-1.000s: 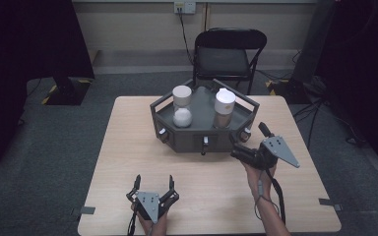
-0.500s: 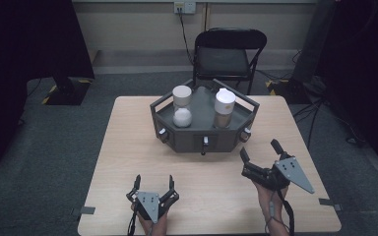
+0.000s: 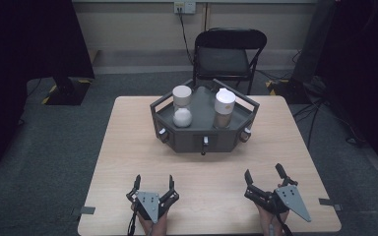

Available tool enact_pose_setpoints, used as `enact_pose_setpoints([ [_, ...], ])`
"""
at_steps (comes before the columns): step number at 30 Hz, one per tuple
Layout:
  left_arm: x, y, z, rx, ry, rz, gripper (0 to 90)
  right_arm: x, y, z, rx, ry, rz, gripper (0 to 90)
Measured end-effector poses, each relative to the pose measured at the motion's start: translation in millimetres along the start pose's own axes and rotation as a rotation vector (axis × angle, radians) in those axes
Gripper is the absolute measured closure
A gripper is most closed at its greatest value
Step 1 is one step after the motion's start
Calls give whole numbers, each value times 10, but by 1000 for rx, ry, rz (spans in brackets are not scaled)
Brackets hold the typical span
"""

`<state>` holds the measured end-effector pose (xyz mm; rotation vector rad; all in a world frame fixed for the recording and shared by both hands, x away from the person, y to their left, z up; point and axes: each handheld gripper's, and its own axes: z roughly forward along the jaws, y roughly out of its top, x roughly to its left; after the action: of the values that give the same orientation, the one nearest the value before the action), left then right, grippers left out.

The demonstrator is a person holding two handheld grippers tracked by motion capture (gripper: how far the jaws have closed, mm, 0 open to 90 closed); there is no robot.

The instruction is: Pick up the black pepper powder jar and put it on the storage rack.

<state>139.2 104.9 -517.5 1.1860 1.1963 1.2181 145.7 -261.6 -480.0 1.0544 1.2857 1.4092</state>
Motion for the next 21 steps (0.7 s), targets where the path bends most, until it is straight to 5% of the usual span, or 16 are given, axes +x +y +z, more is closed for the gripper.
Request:
enact_pose_setpoints([
  [21,6,1,1,1,-4,0,0,-15,-356,-92,38,-66,-32,0],
])
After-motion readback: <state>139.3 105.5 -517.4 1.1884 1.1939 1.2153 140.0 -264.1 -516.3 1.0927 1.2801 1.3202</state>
